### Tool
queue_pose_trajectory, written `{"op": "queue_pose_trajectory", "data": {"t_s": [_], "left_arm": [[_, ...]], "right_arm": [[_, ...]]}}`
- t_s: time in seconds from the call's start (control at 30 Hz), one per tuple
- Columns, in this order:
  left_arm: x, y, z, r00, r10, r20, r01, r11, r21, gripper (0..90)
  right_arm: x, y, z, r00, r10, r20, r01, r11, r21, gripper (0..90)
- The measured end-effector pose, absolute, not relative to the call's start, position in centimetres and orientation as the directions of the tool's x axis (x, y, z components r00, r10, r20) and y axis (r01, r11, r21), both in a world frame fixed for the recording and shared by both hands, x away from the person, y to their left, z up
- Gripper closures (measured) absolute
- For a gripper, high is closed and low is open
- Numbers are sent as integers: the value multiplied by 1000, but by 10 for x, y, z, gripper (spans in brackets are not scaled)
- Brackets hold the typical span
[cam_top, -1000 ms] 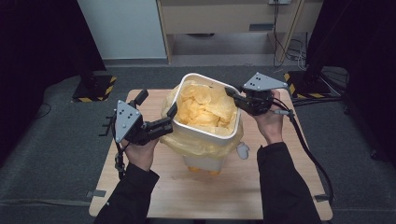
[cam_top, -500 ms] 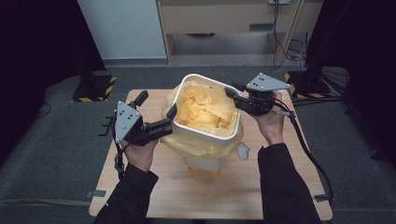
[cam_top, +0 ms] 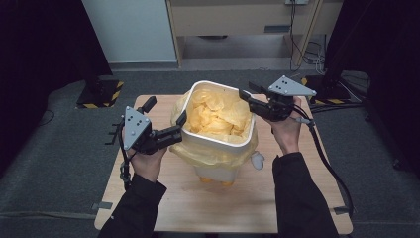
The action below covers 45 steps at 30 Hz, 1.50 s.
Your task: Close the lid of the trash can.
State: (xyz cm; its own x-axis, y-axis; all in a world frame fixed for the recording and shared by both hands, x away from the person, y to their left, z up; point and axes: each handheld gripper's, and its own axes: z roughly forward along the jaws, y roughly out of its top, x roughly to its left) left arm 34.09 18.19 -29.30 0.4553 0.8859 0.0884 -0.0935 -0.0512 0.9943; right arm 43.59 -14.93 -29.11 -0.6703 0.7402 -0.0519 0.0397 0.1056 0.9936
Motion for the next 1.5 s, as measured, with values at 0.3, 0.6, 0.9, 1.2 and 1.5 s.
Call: {"op": "queue_pose_trajectory", "data": {"t_s": [0.3, 0.6, 0.9, 1.2, 1.5], "left_arm": [[343, 180, -292, 456, 886, 91, -88, -57, 995, 71], [347, 180, -308, 437, 893, 109, -50, -97, 994, 91], [347, 181, -310, 432, 896, 105, -59, -88, 994, 78], [348, 180, -311, 428, 898, 97, -58, -80, 995, 79], [350, 179, -316, 431, 899, 77, -58, -58, 997, 83]], "right_arm": [[438, -143, -294, -676, 734, -63, 47, 128, 991, 718], [437, -142, -292, -675, 738, -14, 33, 49, 998, 657], [433, -141, -289, -628, 777, -35, -39, 14, 999, 619], [434, -139, -295, -548, 826, -129, -49, 122, 991, 602], [440, -143, -314, -564, 824, -53, 3, 66, 998, 582]]}}
